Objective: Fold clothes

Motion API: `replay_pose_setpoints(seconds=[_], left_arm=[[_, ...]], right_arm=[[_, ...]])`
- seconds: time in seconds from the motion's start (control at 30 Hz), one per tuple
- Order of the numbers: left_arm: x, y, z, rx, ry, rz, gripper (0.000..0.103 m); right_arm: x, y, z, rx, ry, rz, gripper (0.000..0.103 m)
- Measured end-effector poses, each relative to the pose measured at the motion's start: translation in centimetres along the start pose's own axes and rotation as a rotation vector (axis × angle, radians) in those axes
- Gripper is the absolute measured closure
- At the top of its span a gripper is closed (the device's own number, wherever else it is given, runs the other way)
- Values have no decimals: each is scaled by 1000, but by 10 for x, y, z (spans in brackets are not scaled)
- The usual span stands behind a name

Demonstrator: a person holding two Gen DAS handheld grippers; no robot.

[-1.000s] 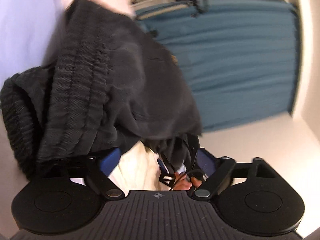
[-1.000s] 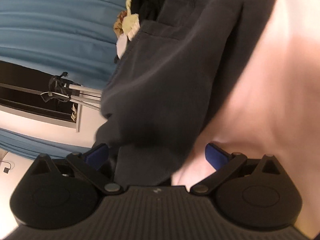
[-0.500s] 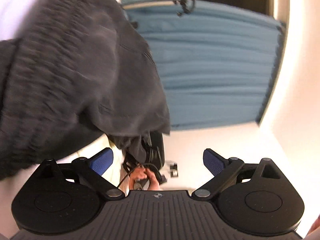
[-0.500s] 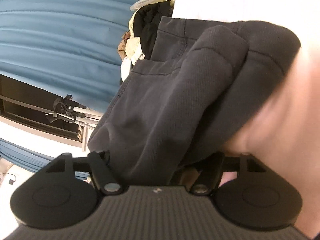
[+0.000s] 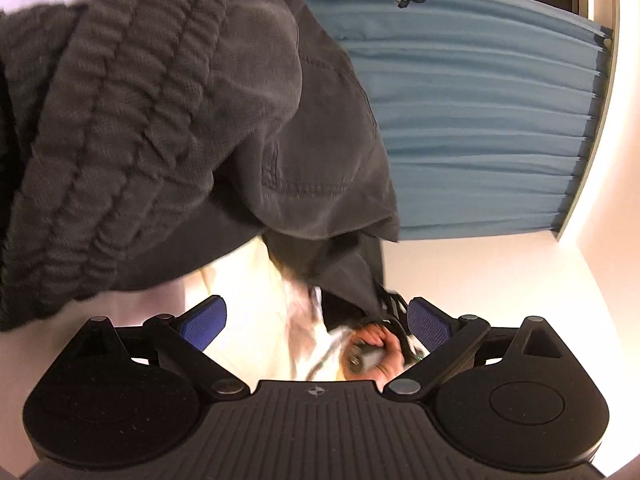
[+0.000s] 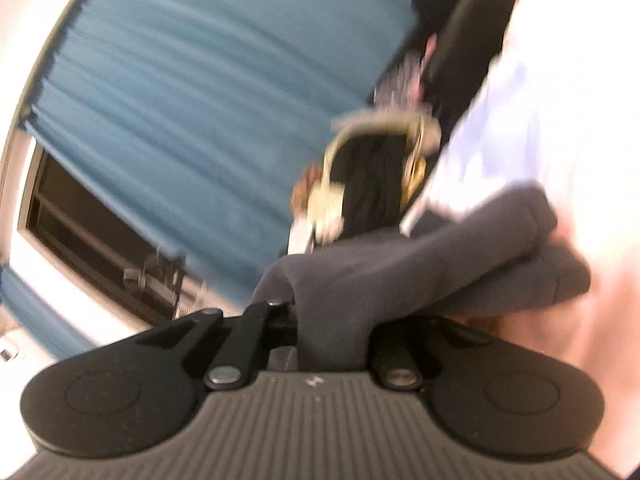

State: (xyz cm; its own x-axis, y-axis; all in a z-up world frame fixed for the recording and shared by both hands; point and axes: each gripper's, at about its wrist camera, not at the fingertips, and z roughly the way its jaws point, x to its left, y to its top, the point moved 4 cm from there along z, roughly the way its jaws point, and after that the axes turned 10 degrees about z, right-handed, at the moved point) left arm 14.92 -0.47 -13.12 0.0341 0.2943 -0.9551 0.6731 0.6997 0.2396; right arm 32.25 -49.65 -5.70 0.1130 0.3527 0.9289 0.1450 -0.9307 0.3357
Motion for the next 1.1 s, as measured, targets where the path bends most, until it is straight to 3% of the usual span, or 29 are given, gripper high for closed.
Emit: replay_pose_setpoints(seconds=[0.07,0.2,0.3,0.43,0.53,0.57,0.67,0.87,1.0,1.1], left_arm=[[1,6,0,-19,14,4,5],[7,15,1,-53,42,-37,5],[15,22,4,-73,49,-82,6],[16,33,9,-108,33,-137,7],[8,33,9,-71,59,-132,7],[6,18,0,-54,67,-136,7],[-1,15,1,-46,79,-159,7],[8,51,4,-200,122,-258,8],[9,74,8,-269,161,-297,21],[0,92,8,-295,244,-229,39]], right_arm=[[3,18,-20,-108,-10,-56,96],[-10,38,-51,-269,-140,-98,96],[-37,35,-57,-256,-209,-34,96],[-35,28,-55,-267,-217,-4,96],[-13,17,-53,-256,-198,-83,95],[-6,13,-55,-253,-195,-104,95],[3,7,-59,-240,-196,-97,95],[-3,4,-66,-230,-225,-51,95],[-3,4,-71,-242,-238,-48,95],[-7,2,-71,-247,-256,-58,95]])
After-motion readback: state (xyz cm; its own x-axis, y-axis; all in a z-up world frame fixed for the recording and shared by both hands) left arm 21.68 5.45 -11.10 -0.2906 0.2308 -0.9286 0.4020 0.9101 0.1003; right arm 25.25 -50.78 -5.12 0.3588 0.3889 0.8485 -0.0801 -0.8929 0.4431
